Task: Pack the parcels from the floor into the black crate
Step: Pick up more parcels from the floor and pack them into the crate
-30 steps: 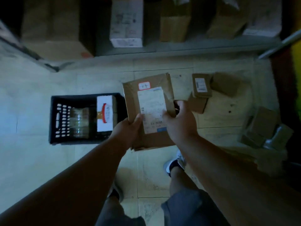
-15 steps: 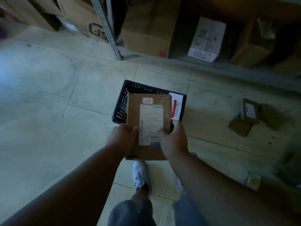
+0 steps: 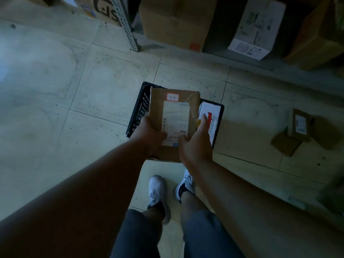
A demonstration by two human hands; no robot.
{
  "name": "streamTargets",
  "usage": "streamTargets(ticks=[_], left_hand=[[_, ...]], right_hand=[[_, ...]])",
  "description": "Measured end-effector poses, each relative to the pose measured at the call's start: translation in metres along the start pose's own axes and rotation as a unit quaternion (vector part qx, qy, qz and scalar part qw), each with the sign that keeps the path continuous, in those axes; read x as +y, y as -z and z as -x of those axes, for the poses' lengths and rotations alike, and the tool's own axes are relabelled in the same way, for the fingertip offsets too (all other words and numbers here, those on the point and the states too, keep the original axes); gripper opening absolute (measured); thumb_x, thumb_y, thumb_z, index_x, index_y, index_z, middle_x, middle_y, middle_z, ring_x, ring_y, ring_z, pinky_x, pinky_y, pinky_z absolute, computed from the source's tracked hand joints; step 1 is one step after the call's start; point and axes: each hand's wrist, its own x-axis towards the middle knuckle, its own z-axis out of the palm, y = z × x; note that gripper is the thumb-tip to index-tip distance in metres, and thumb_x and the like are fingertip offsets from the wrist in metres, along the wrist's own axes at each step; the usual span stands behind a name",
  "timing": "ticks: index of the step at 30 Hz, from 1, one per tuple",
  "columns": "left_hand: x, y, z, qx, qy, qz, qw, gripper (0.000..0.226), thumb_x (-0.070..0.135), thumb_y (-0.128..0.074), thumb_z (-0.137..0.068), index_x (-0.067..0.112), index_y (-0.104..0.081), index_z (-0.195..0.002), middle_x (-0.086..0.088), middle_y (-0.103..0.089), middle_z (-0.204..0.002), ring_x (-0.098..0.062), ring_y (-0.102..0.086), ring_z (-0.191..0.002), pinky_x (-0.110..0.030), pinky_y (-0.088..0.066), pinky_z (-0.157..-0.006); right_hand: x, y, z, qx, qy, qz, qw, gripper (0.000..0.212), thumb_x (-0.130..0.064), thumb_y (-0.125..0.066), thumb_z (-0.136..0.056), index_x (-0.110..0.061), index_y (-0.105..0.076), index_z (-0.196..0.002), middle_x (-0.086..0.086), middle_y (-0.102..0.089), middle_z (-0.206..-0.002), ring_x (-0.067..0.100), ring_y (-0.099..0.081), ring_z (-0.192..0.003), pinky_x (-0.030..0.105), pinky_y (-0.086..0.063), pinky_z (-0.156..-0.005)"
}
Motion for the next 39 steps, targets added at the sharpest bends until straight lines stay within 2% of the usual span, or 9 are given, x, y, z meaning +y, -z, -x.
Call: streamTargets(ticks=[3, 8, 14, 21, 26, 29, 33, 36, 39], left_hand=[[0.007, -0.018, -0.046, -0.02, -0.016, -0.046, 0.999, 0.064, 0.015, -0.073, -0.083, 0.025, -0.039, -0.137, 0.01, -0.059, -0.095, -0.01, -0.062, -0.081, -0.016, -0.047, -0.044], [-0.005, -0.052, -0.125, -0.066, -0.006, -0.086, 0.994, 0.063, 0.015, -0.07, -0.085, 0.023, -0.04, -0.139, -0.004, -0.065, -0.119, -0.023, -0.067, -0.1, -0.041, -0.061, -0.078], [-0.038, -0.085, -0.214, -0.081, 0.004, -0.099, 0.992, 0.044, 0.022, -0.068, -0.09, 0.021, -0.048, -0.13, -0.003, -0.065, -0.109, -0.024, -0.067, -0.095, -0.038, -0.06, -0.079], [-0.075, -0.109, -0.273, -0.125, 0.025, -0.081, 0.989, 0.036, 0.031, -0.056, -0.099, 0.025, -0.05, -0.134, -0.002, -0.064, -0.093, -0.006, -0.065, -0.067, -0.018, -0.049, -0.046], [-0.099, -0.137, -0.301, -0.15, 0.068, -0.065, 0.984, 0.048, 0.036, -0.053, -0.098, 0.026, -0.042, -0.143, -0.004, -0.062, -0.107, -0.02, -0.06, -0.088, -0.032, -0.053, -0.076], [-0.109, -0.147, -0.317, -0.142, 0.073, -0.054, 0.986, 0.033, 0.025, -0.053, -0.096, 0.021, -0.055, -0.129, -0.012, -0.065, -0.119, -0.031, -0.063, -0.106, -0.044, -0.052, -0.096], [-0.113, -0.154, -0.328, -0.156, 0.073, -0.035, 0.984, 0.037, 0.021, -0.053, -0.098, 0.015, -0.054, -0.134, -0.015, -0.065, -0.121, -0.03, -0.062, -0.109, -0.043, -0.05, -0.099], [-0.113, -0.156, -0.334, -0.137, 0.046, -0.116, 0.983, 0.041, 0.026, -0.053, -0.098, 0.015, -0.047, -0.137, -0.011, -0.063, -0.113, -0.026, -0.062, -0.098, -0.038, -0.053, -0.085], [-0.115, -0.153, -0.333, -0.081, -0.024, -0.245, 0.966, 0.054, 0.023, -0.055, -0.095, 0.025, -0.035, -0.145, -0.016, -0.055, -0.129, -0.035, -0.06, -0.107, -0.044, -0.054, -0.087]], right_hand=[[0.017, -0.009, -0.038, -0.035, 0.017, 0.044, 0.998, 0.077, -0.019, -0.059, -0.096, -0.036, -0.013, -0.155, 0.008, -0.046, -0.144, 0.024, -0.053, -0.126, 0.039, -0.052, -0.097], [0.061, -0.046, -0.102, -0.072, 0.022, 0.114, 0.991, 0.069, -0.019, -0.057, -0.095, -0.029, -0.024, -0.155, 0.011, -0.03, -0.153, 0.027, -0.034, -0.142, 0.038, -0.04, -0.112], [0.107, -0.111, -0.148, -0.01, 0.026, 0.251, 0.968, 0.058, -0.036, -0.059, -0.091, -0.025, -0.039, -0.144, 0.021, -0.01, -0.159, 0.041, -0.021, -0.145, 0.047, -0.037, -0.111], [0.147, -0.161, -0.184, -0.068, 0.068, 0.358, 0.929, 0.051, -0.044, -0.054, -0.094, -0.022, -0.044, -0.139, 0.019, 0.006, -0.164, 0.04, 0.0, -0.15, 0.053, -0.02, -0.12], [0.156, -0.201, -0.209, -0.179, 0.071, 0.329, 0.925, 0.07, -0.025, -0.049, -0.096, -0.012, -0.019, -0.157, 0.012, -0.013, -0.164, 0.03, -0.008, -0.152, 0.047, -0.021, -0.121], [0.163, -0.207, -0.222, -0.167, 0.07, 0.321, 0.93, 0.067, -0.023, -0.052, -0.093, -0.012, -0.025, -0.153, 0.011, -0.029, -0.157, 0.029, -0.024, -0.146, 0.046, -0.027, -0.117], [0.173, -0.203, -0.23, -0.183, 0.094, 0.341, 0.917, 0.064, -0.021, -0.052, -0.092, -0.013, -0.031, -0.152, 0.008, -0.036, -0.152, 0.028, -0.031, -0.141, 0.046, -0.032, -0.112], [0.18, -0.201, -0.238, -0.261, 0.09, 0.358, 0.892, 0.074, -0.022, -0.052, -0.093, -0.017, -0.015, -0.158, 0.003, -0.017, -0.163, 0.025, -0.017, -0.149, 0.049, -0.027, -0.116], [0.18, -0.201, -0.251, -0.316, 0.056, 0.391, 0.863, 0.076, -0.021, -0.047, -0.096, -0.024, -0.007, -0.159, -0.003, -0.001, -0.167, 0.024, -0.004, -0.153, 0.054, -0.016, -0.117]])
